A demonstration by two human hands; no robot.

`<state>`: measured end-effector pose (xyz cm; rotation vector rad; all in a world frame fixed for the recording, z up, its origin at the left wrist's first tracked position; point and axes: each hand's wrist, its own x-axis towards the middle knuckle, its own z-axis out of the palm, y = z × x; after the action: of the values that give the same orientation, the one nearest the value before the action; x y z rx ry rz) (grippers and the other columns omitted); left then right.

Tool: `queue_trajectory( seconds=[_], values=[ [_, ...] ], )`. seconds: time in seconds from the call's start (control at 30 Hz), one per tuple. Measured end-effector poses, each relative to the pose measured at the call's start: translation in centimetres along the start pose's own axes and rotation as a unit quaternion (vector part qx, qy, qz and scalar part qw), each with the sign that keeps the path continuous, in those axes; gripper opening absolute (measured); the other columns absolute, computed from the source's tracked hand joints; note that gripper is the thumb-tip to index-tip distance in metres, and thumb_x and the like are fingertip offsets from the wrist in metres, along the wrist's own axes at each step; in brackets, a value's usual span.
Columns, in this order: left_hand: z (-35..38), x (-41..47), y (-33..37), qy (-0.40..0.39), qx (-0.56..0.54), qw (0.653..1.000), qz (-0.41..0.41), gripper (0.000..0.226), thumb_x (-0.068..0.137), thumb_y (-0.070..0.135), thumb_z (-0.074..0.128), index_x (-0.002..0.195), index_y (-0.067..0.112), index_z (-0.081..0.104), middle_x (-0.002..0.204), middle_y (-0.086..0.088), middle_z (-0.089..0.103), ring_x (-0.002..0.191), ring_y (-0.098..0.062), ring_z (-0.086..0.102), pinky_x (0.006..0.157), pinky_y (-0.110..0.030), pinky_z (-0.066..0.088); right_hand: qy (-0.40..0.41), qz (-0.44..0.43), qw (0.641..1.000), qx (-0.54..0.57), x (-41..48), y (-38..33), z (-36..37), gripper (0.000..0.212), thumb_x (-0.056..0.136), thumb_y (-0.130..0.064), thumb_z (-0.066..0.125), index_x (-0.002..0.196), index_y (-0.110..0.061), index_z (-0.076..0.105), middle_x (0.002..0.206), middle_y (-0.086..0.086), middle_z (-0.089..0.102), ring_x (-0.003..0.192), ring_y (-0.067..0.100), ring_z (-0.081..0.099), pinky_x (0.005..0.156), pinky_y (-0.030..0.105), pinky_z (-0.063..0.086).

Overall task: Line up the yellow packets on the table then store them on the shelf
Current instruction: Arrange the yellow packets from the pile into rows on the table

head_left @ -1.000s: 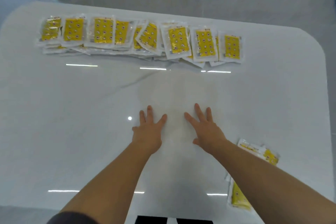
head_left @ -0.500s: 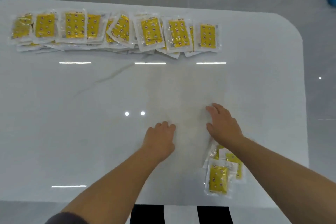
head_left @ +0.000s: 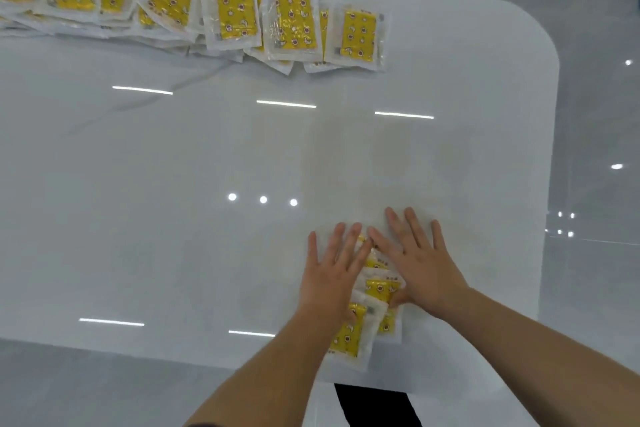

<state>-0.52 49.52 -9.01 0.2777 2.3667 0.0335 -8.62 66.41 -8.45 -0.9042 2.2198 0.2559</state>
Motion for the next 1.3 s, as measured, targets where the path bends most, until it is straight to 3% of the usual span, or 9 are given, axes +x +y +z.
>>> queue_trajectory(
  seconds=[0.2,0.4,0.53,0.67,0.73,0.83,0.93,1.03,1.3],
  values=[
    [-1.4,0.8,-4.9,0.024,0.007,0.997,-0.076,0.124,0.075,0.077,0.051,0.140,0.022,-0.039,0.148,-0.009,-0.043,0.138,-0.034,-0.035,0.112,-0.063,-0.007,0.027,-0.040,0.999,0.006,4.7,-1.0,-3.9,0.120,0.076,-0.062,0.066,0.145,-0.032,-0.028,0.156,0.002,-0.033,0.143,0.031,-0.028,0.117,0.058,-0.004],
    [-4.3,1.6,-14.1,0.037,-0.012,0.986,-0.161,0.123,0.075,0.072,0.058,0.143,0.024,-0.033,0.153,-0.011,-0.035,0.143,-0.034,-0.024,0.116,-0.059,0.003,0.083,-0.045,0.995,0.042,11.9,-3.3,-9.7,0.116,0.074,-0.062,0.068,0.152,-0.033,-0.013,0.160,0.000,-0.022,0.147,0.028,-0.020,0.117,0.059,0.001],
    [-4.8,0.4,-13.9,0.065,-0.034,0.991,-0.111,0.112,0.083,0.064,0.056,0.147,0.024,-0.026,0.155,-0.011,-0.030,0.145,-0.034,-0.019,0.117,-0.057,0.007,0.064,-0.024,0.995,0.073,10.2,-2.9,-9.0,0.119,0.072,-0.067,0.067,0.152,-0.032,-0.014,0.160,-0.001,-0.021,0.147,0.029,-0.017,0.116,0.061,0.009],
    [-2.4,-0.9,-9.3,0.061,0.001,0.996,-0.065,0.119,0.076,0.067,0.061,0.148,0.026,-0.024,0.153,-0.013,-0.034,0.143,-0.041,-0.022,0.113,-0.062,0.009,-0.002,-0.087,0.994,-0.072,3.5,0.7,-4.2,0.127,0.076,-0.050,0.074,0.141,-0.037,-0.035,0.152,0.003,-0.038,0.141,0.031,-0.030,0.113,0.062,0.002],
    [-1.3,-0.6,-8.2,0.061,0.024,0.995,-0.074,0.114,0.080,0.062,0.061,0.148,0.028,-0.024,0.151,-0.015,-0.037,0.141,-0.043,-0.023,0.112,-0.064,0.009,-0.020,-0.113,0.987,-0.110,1.7,1.7,-2.3,0.135,0.062,-0.053,0.082,0.148,-0.036,-0.020,0.158,0.008,-0.026,0.145,0.037,-0.018,0.113,0.066,0.007],
    [-0.9,0.7,-9.2,0.066,0.021,0.994,-0.082,0.100,0.088,0.059,0.052,0.146,0.033,-0.026,0.148,-0.012,-0.040,0.142,-0.043,-0.022,0.112,-0.064,0.009,-0.022,-0.101,0.990,-0.095,2.3,1.7,-2.1,0.137,0.047,-0.056,0.087,0.151,-0.032,0.002,0.162,0.007,-0.001,0.147,0.039,0.004,0.110,0.067,0.014],
    [-1.4,1.3,-11.9,0.084,0.037,0.991,-0.093,0.090,0.093,0.054,0.046,0.145,0.038,-0.027,0.149,-0.010,-0.040,0.143,-0.042,-0.019,0.111,-0.063,0.012,0.034,-0.072,0.996,-0.051,5.2,0.4,-4.1,0.119,0.068,-0.059,0.075,0.151,-0.033,-0.006,0.162,0.003,-0.014,0.148,0.032,-0.011,0.113,0.062,0.001],
    [-2.7,1.2,-15.0,0.076,0.049,0.990,-0.112,0.085,0.096,0.048,0.044,0.147,0.035,-0.022,0.154,-0.013,-0.032,0.143,-0.043,-0.017,0.111,-0.061,0.018,0.065,-0.008,0.998,0.002,9.5,-1.6,-7.5,0.106,0.079,-0.061,0.064,0.153,-0.028,-0.003,0.160,0.000,-0.023,0.147,0.029,-0.018,0.116,0.061,0.000],
    [-4.2,1.6,-23.2,0.094,0.038,0.985,-0.137,0.085,0.095,0.052,0.045,0.148,0.036,-0.021,0.154,-0.013,-0.031,0.144,-0.042,-0.016,0.112,-0.059,0.022,0.140,0.053,0.985,0.080,16.2,-8.1,-12.3,0.101,0.078,-0.055,0.069,0.152,-0.015,0.013,0.162,0.002,-0.006,0.149,0.028,-0.002,0.118,0.052,0.011]
  ],
)
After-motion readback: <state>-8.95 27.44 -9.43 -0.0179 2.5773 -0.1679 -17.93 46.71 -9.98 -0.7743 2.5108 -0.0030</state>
